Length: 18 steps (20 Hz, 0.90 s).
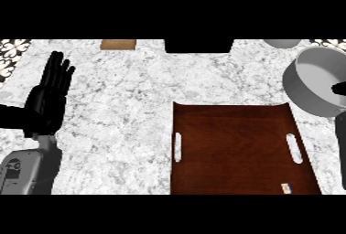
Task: Pick the squash from the tray and place it in the pot
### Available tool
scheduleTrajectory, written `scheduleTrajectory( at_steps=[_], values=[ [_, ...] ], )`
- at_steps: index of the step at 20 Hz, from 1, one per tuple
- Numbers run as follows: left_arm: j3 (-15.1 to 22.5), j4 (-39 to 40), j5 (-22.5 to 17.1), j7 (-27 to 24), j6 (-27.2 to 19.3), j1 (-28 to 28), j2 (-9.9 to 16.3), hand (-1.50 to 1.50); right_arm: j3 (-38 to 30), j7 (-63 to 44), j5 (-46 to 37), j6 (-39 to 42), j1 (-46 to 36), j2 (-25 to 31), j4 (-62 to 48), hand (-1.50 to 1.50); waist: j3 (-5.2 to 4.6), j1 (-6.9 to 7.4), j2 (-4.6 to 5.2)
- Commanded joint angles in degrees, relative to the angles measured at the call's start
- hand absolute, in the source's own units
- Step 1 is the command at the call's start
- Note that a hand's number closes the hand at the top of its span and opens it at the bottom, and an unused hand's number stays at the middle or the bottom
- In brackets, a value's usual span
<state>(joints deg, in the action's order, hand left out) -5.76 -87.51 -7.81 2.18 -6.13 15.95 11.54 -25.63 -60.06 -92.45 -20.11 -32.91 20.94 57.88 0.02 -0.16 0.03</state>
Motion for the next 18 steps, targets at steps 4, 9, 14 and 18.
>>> scheduleTrajectory(
  at_steps=[4, 9, 14, 18],
  values=[
    [-1.60, 0.31, -0.60, 0.33, 0.47, 0.86, 1.25, 0.00, -10.39, 3.89, 15.41, -9.24, 2.15, -2.44, -3.43, -1.50, 0.14, 0.01, 0.23],
    [-0.45, -1.45, -0.50, 1.48, 1.50, -0.45, 0.90, 0.00, -11.07, 17.17, 24.58, -10.64, 0.59, 2.10, -11.19, -1.50, 0.06, 0.80, 0.15],
    [-1.21, 1.23, -0.79, 1.43, 1.42, 2.58, 0.72, 0.00, -8.63, 22.97, 25.70, -21.47, 1.15, -0.27, -10.72, -1.50, 0.05, 0.58, 0.17],
    [1.46, -5.28, 1.44, 3.99, -1.58, -1.65, -1.42, 0.00, -9.96, 22.71, 29.47, -25.05, 0.88, -1.22, -1.98, -1.50, 0.03, 0.32, -0.27]
  ],
)
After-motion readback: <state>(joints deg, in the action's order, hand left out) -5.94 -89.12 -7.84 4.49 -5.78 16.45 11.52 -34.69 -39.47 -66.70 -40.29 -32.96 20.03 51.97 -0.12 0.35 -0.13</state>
